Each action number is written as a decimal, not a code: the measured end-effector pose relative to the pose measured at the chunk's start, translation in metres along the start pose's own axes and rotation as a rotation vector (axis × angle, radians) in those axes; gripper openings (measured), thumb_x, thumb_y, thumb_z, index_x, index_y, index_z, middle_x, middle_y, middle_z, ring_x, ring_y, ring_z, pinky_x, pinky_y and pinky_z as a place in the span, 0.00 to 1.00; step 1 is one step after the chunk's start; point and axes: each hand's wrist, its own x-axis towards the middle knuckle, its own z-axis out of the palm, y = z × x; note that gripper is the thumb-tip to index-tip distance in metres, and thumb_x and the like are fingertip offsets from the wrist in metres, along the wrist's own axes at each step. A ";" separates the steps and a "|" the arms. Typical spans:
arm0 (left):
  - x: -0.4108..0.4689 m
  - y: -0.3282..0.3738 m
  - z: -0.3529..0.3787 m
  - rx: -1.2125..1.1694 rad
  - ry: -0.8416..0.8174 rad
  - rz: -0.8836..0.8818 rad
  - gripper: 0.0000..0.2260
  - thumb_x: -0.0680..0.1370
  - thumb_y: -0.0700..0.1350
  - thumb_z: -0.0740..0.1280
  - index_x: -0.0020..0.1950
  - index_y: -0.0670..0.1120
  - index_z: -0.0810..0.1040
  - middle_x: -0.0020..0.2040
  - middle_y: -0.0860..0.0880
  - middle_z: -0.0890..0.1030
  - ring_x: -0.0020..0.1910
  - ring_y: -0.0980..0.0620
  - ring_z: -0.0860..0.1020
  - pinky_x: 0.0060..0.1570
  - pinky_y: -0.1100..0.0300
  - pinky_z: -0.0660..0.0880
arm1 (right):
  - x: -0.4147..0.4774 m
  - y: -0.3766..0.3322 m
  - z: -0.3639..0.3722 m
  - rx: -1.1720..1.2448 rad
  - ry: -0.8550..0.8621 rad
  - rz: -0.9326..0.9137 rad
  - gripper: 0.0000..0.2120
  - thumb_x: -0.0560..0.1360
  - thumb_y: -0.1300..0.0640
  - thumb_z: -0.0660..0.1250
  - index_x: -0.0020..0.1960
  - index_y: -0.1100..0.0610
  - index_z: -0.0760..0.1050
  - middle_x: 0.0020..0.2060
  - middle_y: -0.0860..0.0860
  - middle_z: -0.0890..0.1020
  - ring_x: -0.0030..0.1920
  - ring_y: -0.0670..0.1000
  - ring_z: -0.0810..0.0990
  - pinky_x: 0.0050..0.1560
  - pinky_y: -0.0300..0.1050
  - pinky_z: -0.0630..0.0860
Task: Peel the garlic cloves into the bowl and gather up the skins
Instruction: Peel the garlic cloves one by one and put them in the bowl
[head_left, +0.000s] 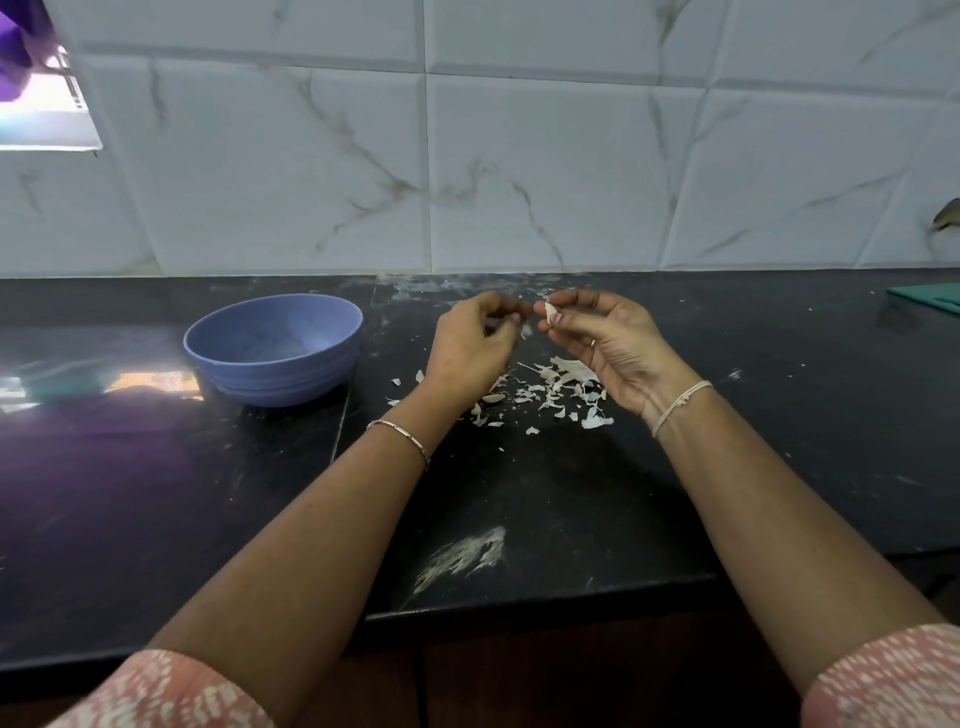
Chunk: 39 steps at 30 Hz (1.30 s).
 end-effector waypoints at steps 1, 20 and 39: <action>-0.001 0.002 0.000 -0.049 0.007 -0.003 0.07 0.80 0.40 0.65 0.52 0.48 0.81 0.45 0.48 0.83 0.42 0.45 0.83 0.44 0.46 0.82 | 0.000 0.000 0.000 0.001 0.006 0.002 0.08 0.72 0.72 0.69 0.47 0.62 0.78 0.43 0.55 0.86 0.43 0.50 0.84 0.45 0.38 0.81; -0.005 0.002 0.003 0.090 0.011 0.174 0.17 0.69 0.48 0.79 0.53 0.55 0.76 0.46 0.57 0.81 0.34 0.57 0.79 0.41 0.57 0.80 | -0.002 0.001 0.005 -0.095 0.005 -0.041 0.07 0.72 0.67 0.72 0.42 0.58 0.76 0.41 0.55 0.85 0.37 0.48 0.82 0.35 0.36 0.76; -0.008 0.011 -0.089 0.448 0.037 0.040 0.10 0.75 0.51 0.72 0.44 0.45 0.82 0.40 0.50 0.84 0.39 0.52 0.81 0.43 0.58 0.78 | -0.002 0.013 0.034 -0.604 -0.007 -0.275 0.04 0.75 0.66 0.70 0.46 0.58 0.80 0.38 0.50 0.82 0.39 0.46 0.79 0.40 0.37 0.79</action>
